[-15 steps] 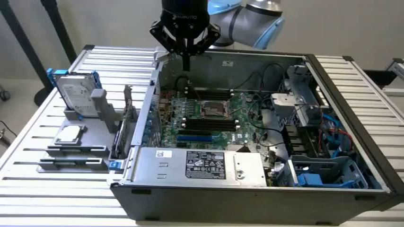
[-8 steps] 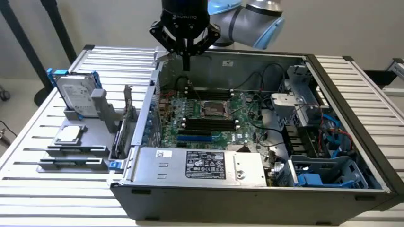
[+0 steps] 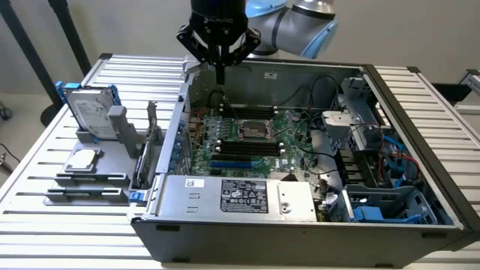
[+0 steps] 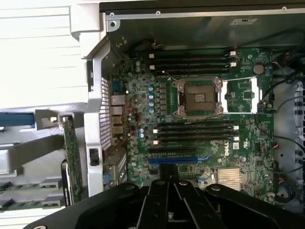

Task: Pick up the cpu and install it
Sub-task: 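Reach for the cpu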

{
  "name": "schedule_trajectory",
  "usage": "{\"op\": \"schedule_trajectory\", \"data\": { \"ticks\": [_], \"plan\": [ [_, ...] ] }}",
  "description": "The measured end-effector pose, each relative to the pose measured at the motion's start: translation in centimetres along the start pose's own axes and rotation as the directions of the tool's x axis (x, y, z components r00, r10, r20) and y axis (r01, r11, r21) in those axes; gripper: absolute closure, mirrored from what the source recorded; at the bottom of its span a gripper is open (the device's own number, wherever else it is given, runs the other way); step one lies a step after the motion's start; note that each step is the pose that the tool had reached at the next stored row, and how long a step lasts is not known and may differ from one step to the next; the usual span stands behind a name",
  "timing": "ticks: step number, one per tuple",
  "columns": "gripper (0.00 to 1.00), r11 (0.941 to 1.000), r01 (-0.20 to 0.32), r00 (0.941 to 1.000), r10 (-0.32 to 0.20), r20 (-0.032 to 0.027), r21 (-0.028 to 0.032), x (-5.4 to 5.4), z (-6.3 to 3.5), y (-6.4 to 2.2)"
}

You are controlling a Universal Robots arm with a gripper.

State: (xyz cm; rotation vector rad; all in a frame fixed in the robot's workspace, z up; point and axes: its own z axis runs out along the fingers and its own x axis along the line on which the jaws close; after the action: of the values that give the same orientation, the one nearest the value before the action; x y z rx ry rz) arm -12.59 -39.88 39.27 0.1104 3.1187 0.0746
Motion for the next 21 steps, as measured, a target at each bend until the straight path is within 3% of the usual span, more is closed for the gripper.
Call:
{"op": "schedule_trajectory", "data": {
  "ticks": [21],
  "plan": [
    [0.89, 1.0, 0.0, 1.0, 0.0, -0.003, 0.0001, 9.5, -0.18, -0.67]
  ]
}}
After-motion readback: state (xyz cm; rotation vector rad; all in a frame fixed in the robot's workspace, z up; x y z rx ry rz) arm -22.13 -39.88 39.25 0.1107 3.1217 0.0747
